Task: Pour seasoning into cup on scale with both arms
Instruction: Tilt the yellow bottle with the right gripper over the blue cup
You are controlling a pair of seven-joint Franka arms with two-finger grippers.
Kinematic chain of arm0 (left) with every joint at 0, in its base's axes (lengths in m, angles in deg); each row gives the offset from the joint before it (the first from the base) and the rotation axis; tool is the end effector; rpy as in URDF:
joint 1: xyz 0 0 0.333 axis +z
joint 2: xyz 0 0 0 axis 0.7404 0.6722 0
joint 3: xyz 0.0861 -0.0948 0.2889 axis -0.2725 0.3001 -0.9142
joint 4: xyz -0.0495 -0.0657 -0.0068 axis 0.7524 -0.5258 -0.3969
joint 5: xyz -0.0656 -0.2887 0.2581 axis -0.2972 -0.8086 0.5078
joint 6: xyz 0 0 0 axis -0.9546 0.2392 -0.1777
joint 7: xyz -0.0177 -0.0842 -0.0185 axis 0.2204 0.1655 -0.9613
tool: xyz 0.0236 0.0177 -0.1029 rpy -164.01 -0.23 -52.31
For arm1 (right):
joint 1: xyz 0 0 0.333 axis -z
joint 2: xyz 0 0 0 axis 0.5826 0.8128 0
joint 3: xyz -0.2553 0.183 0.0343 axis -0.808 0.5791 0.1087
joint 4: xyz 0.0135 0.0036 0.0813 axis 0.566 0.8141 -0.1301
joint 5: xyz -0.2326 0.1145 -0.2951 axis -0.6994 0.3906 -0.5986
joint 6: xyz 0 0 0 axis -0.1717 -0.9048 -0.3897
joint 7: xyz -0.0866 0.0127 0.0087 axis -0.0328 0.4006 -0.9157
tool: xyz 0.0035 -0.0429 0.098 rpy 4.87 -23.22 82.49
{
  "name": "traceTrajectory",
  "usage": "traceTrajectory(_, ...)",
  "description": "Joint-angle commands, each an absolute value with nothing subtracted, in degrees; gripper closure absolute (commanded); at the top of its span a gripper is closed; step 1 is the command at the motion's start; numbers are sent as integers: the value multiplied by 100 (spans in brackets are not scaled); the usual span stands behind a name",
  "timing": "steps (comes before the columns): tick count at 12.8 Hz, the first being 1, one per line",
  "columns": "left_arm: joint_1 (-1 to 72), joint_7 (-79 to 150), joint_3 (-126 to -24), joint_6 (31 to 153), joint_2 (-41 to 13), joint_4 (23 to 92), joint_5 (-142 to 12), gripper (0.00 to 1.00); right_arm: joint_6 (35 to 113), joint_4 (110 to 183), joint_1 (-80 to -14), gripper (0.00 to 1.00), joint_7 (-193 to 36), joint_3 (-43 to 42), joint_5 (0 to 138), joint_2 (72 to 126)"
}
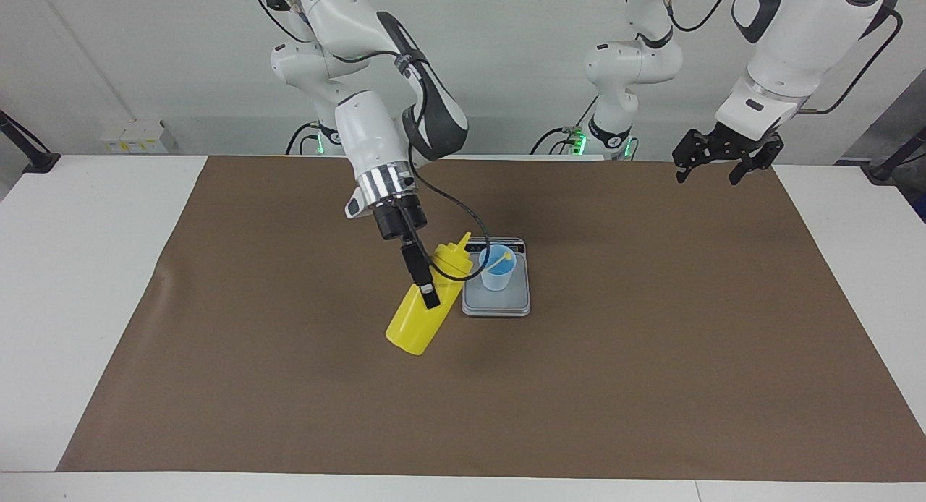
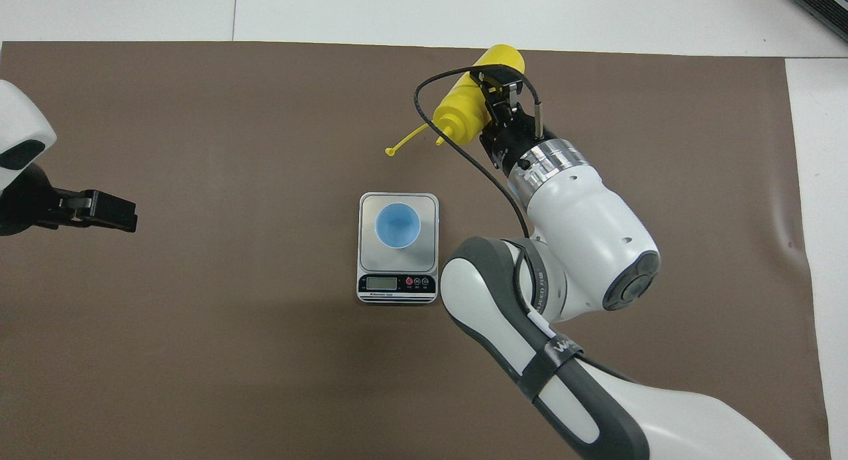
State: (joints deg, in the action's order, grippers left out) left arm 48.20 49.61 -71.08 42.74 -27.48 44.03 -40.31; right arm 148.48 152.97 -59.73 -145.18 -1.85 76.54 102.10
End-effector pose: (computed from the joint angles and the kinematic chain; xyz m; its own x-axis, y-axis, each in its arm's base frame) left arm 0.5284 -0.0663 0.6137 0.9943 -0.0982 -0.0425 -0.0979 -0.9952 0.0086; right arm 0.6022 0.2597 0.4489 0.3482 -0.9357 -0.0575 -0.4648 -0.1190 -0.8774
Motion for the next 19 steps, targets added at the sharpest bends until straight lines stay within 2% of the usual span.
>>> traceTrajectory(1,4890,4980,-7069,4211,-2840,4437,-3960,0,15729,15268,-6155,92,-13731,-198,7766,10501)
traceTrajectory(3,4890,4980,-7069,4211,-2840,4437,-3960,0,15769,15268,-6270,91,-12801,-216,7801,10600)
traceTrajectory(5,4890,4980,-7069,4211,-2840,4437,-3960,0,15769,15276,-6279,98,-12271,-216,7810,10600)
traceTrajectory(7,4890,4980,-7069,4211,-2840,4437,-3960,0,15769,15268,-6279,100,-12059,-225,7749,10608)
traceTrajectory(12,4890,4980,-7069,4211,-2840,4437,-3960,0,15786,15189,-6604,100,-11716,-365,7704,10889)
traceTrajectory(17,4890,4989,-7069,4211,-2840,4437,-3960,0,15795,14855,-7464,100,-11583,-1348,7722,11407)
traceTrajectory(19,4890,4980,-7069,4211,-2840,4438,-3960,0,15795,14820,-7632,100,-11575,-1481,7731,11504)
